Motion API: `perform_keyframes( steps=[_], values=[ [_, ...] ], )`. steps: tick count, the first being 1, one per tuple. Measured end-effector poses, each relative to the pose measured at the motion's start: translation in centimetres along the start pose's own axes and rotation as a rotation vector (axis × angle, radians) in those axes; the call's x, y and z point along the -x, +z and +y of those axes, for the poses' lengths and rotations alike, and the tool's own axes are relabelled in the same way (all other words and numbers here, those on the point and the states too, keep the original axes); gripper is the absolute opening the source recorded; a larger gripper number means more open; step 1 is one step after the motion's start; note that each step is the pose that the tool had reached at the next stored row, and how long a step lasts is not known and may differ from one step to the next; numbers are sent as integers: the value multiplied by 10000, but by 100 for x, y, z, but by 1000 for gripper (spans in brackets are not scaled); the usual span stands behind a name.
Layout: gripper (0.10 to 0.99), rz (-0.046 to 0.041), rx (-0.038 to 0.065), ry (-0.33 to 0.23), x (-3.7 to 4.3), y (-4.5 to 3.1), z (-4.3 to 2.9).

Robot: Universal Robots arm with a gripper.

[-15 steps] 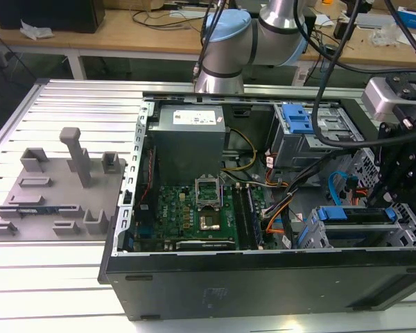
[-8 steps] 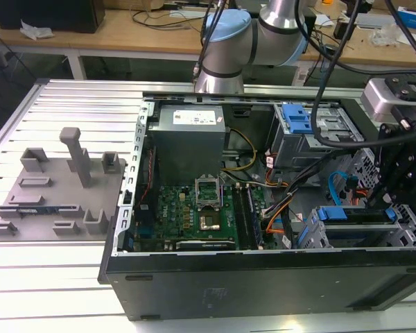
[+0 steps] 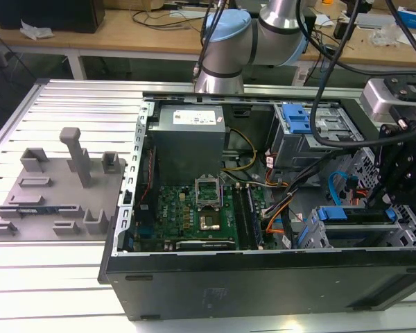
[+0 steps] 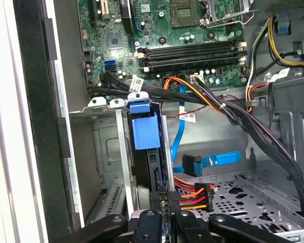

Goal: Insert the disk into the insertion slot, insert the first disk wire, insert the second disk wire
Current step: 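Insert the first disk wire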

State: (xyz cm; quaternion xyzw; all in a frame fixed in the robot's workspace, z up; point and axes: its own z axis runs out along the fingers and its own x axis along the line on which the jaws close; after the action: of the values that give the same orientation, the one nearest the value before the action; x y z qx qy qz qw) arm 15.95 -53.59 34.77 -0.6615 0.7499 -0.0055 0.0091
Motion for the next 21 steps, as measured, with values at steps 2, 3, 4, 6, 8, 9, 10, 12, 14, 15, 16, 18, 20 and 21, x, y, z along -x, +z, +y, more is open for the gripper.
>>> perform_keyframes(
  steps=[2,3,4,6,8,9,10,12,14,15,16,18,20,21],
  values=[
    [169,1,0,11,0,6,0],
    [169,-1,0,12,0,11,0],
    [169,0,0,11,0,14,0],
    [169,0,0,11,0,19,0],
    [169,1,0,11,0,24,0],
    [169,1,0,11,0,27,0],
    [169,0,0,11,0,29,0],
    [169,1,0,11,0,33,0],
    [169,2,0,11,0,38,1],
    [169,1,0,11,0,41,1],
    [169,1,-1,11,0,46,1],
    [169,4,-1,11,0,54,1],
    [169,6,-1,11,-1,63,1],
    [169,3,-1,11,0,68,1]
  ],
)
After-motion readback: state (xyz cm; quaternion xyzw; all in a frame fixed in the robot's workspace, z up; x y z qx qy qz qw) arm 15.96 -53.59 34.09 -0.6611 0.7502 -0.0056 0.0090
